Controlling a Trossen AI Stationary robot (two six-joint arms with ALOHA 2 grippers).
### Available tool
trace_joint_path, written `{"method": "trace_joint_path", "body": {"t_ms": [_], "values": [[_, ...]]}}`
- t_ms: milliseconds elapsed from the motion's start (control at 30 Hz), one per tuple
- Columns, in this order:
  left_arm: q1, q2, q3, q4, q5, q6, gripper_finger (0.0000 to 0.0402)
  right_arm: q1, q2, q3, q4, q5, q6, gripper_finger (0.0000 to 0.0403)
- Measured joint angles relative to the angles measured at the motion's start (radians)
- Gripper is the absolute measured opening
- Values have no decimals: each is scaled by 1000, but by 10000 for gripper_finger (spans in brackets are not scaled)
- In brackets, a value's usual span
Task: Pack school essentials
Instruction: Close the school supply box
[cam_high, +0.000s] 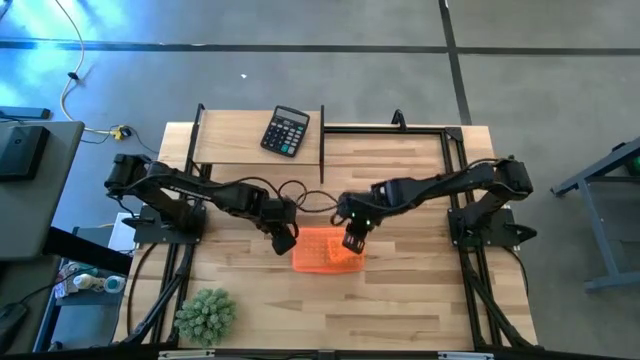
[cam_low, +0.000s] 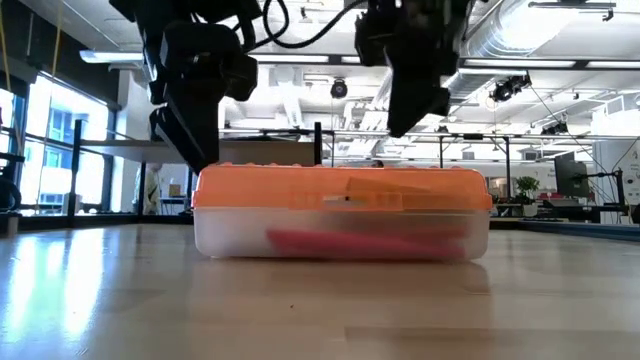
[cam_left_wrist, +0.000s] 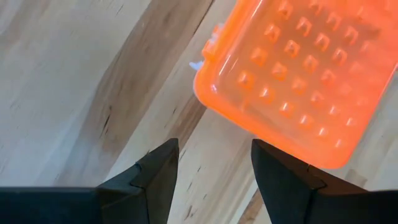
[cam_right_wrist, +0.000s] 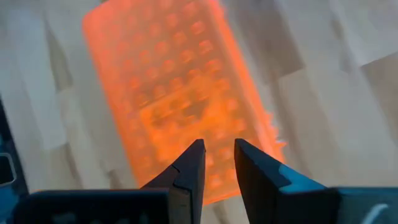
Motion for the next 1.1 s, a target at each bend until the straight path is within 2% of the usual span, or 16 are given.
{"method": "trace_joint_path", "body": {"t_ms": [267, 467, 767, 867, 1100], "values": [[2, -1, 0, 28, -4, 26, 190, 98, 8, 0, 20, 7, 38, 78], [2, -1, 0, 89, -5, 26, 190, 129, 70, 0, 38, 12, 15, 78], [-13, -1, 0, 115, 33, 10, 190, 136, 118, -2, 60, 21, -9, 78], [-37, -1, 0, 166, 68, 9, 190, 128, 118, -2, 59, 32, -9, 78], [-80, -1, 0, 314, 66, 12, 190, 111, 132, -2, 60, 50, -3, 78]]}}
